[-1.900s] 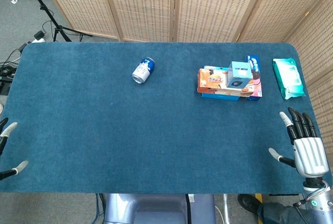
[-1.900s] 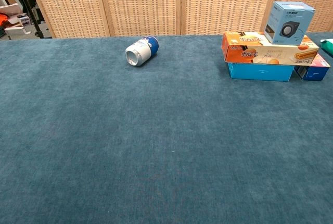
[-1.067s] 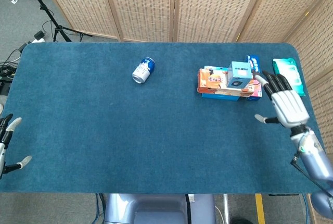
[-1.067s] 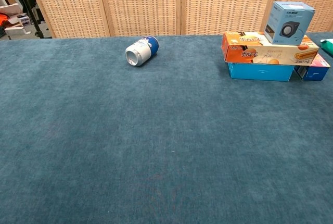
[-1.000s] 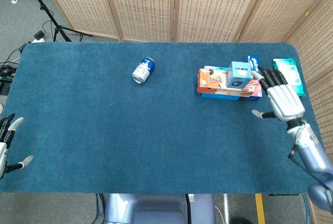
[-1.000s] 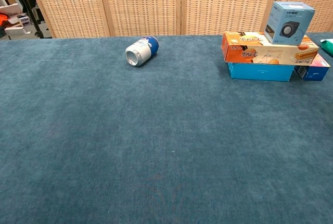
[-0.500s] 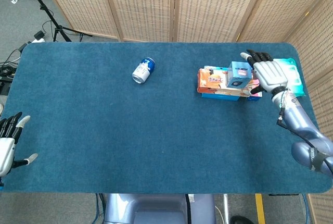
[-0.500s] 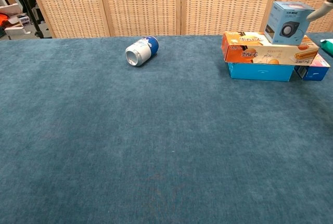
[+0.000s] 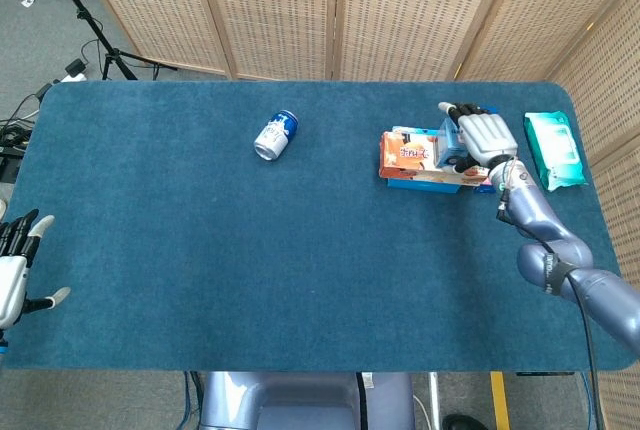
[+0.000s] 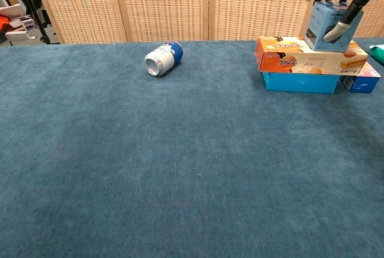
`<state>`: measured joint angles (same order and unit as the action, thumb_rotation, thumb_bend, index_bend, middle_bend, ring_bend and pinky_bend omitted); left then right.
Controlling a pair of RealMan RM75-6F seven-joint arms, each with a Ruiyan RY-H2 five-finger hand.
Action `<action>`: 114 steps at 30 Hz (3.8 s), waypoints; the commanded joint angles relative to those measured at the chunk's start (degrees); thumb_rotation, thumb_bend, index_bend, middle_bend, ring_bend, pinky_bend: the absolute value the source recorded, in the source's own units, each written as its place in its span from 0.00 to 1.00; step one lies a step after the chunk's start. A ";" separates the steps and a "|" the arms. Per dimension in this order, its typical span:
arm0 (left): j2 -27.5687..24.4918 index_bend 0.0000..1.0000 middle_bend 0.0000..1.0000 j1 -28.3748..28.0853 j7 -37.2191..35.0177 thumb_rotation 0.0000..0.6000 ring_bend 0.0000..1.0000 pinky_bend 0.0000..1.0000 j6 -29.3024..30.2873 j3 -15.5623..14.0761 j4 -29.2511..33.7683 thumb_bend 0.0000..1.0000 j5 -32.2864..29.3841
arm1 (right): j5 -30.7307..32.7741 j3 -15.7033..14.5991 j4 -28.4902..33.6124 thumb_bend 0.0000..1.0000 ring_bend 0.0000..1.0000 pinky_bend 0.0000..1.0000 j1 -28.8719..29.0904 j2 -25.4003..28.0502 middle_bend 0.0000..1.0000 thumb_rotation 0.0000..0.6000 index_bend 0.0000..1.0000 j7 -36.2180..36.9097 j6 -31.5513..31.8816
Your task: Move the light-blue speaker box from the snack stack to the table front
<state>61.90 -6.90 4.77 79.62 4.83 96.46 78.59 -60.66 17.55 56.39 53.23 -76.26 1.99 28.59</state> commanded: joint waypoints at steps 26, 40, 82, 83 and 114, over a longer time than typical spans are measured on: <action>-1.53 0.00 0.00 0.93 -3.61 1.00 0.00 0.00 2.20 -1.66 0.25 0.00 3.77 | -25.34 -12.46 32.45 0.54 0.46 0.32 -19.39 17.28 0.46 1.00 0.35 2.82 31.95; -2.04 0.00 0.00 1.64 -5.08 1.00 0.00 0.00 3.88 -2.54 0.39 0.00 6.13 | -29.60 -17.43 21.64 0.43 0.46 0.32 -23.51 5.76 0.44 1.00 0.35 -2.40 34.91; -2.94 0.00 0.00 2.45 -7.02 1.00 0.00 0.00 5.19 -3.17 0.38 0.00 7.49 | -29.04 -18.03 14.78 0.21 0.36 0.28 -25.15 3.15 0.39 1.00 0.31 11.26 33.67; -2.92 0.00 0.00 2.46 -6.98 1.00 0.00 0.00 5.20 -3.12 0.36 0.00 7.38 | -29.16 -17.97 14.42 0.25 0.38 0.28 -25.16 2.85 0.41 1.00 0.33 11.44 33.93; -3.25 0.00 0.00 2.59 -7.43 1.00 0.00 0.00 5.22 -3.23 0.45 0.00 7.48 | -29.67 -22.41 41.82 0.72 0.48 0.31 -4.33 25.45 0.51 1.00 0.43 40.82 -4.50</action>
<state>58.65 -4.31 -2.66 84.83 1.59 96.91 86.07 -91.45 -4.43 98.90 45.76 -49.80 39.59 28.29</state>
